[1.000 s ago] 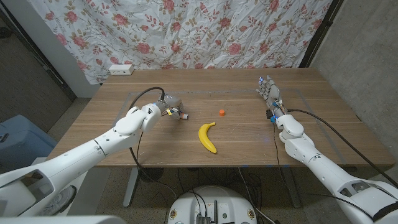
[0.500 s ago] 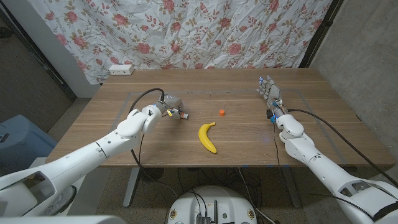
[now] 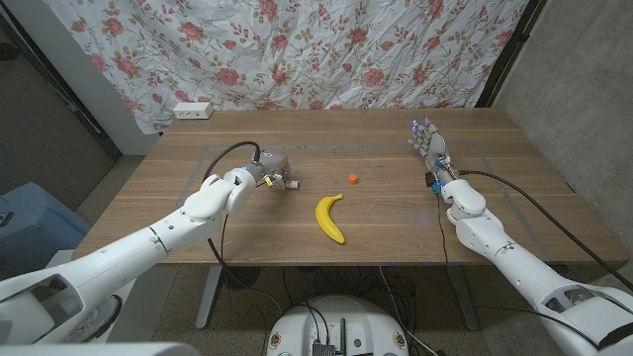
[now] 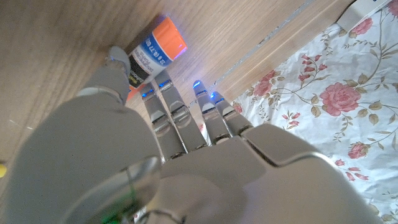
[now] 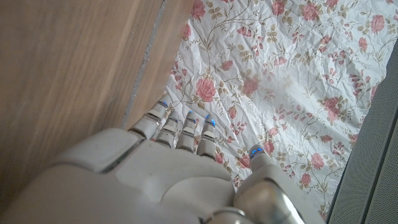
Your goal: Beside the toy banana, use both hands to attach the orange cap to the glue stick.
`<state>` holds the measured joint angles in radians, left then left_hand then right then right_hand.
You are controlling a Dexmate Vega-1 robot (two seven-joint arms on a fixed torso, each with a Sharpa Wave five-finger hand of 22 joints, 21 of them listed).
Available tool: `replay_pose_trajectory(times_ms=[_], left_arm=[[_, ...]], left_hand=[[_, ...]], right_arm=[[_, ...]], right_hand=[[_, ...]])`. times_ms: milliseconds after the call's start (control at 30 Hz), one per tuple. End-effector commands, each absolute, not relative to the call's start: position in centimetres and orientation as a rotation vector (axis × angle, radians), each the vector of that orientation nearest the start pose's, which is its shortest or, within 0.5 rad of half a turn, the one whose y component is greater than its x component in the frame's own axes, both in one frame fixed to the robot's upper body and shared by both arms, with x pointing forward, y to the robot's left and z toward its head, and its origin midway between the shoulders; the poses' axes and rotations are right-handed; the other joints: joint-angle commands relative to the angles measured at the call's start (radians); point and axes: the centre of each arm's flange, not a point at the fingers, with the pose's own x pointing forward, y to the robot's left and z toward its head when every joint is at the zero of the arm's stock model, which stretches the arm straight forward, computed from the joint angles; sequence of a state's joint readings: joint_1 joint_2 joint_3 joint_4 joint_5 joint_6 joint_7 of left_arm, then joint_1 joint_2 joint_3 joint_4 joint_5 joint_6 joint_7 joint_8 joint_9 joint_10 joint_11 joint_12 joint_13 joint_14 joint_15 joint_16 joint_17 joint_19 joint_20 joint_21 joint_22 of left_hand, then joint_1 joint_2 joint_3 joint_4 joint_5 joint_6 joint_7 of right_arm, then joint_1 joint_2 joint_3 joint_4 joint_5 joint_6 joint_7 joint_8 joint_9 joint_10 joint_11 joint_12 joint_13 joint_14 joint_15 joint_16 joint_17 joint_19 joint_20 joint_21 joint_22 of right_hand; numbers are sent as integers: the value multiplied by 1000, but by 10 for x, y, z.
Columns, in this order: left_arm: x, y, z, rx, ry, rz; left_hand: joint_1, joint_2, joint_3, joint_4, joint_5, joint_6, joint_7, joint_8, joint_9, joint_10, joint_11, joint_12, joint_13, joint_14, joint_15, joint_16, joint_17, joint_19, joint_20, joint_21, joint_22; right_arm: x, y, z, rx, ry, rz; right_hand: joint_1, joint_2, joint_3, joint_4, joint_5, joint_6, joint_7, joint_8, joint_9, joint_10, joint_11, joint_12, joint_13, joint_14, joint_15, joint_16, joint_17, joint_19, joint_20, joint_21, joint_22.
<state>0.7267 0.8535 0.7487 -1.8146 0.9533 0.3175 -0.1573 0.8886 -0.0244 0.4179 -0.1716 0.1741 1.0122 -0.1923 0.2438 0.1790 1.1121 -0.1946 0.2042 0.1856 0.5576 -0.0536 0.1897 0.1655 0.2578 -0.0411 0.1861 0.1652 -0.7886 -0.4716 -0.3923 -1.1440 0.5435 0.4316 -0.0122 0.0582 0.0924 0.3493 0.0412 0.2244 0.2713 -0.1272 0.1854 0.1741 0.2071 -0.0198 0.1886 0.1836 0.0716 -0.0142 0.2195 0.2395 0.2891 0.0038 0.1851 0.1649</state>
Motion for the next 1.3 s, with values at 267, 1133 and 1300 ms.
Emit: replay_pose_trajectory(times_ms=[267,1133,1300], left_arm=[[592,209,19,1871,-587,126],[586,211,23,1636,-597,145],[586,214,22,1578,-603,157]], left_hand=[[22,24,-8,3,5,165,11,9,5,52,-30,7,3,14,-116,3,3,8,-25,4,2],[18,21,-21,6,4,175,17,0,6,77,-30,6,3,21,-124,0,4,-4,-31,-1,3],[14,19,-26,7,4,177,18,-3,6,79,-30,4,3,26,-116,0,3,-6,-29,-1,3]], right_arm=[[655,-297,-31,-115,-658,158],[636,-287,-8,-456,-730,147],[634,-284,-1,-618,-737,141]], right_hand=[[4,23,5,-12,-3,4,-5,6,3,6,-4,6,3,3,7,9,1,-2,5,4,3],[63,-18,14,-90,-12,-80,-38,-13,2,-4,-33,2,3,-49,-5,-16,-17,-77,-10,-12,2],[87,-50,11,-133,-18,-145,-50,-15,4,-21,-47,-2,5,-94,-4,-26,-23,-142,-7,-16,2]])
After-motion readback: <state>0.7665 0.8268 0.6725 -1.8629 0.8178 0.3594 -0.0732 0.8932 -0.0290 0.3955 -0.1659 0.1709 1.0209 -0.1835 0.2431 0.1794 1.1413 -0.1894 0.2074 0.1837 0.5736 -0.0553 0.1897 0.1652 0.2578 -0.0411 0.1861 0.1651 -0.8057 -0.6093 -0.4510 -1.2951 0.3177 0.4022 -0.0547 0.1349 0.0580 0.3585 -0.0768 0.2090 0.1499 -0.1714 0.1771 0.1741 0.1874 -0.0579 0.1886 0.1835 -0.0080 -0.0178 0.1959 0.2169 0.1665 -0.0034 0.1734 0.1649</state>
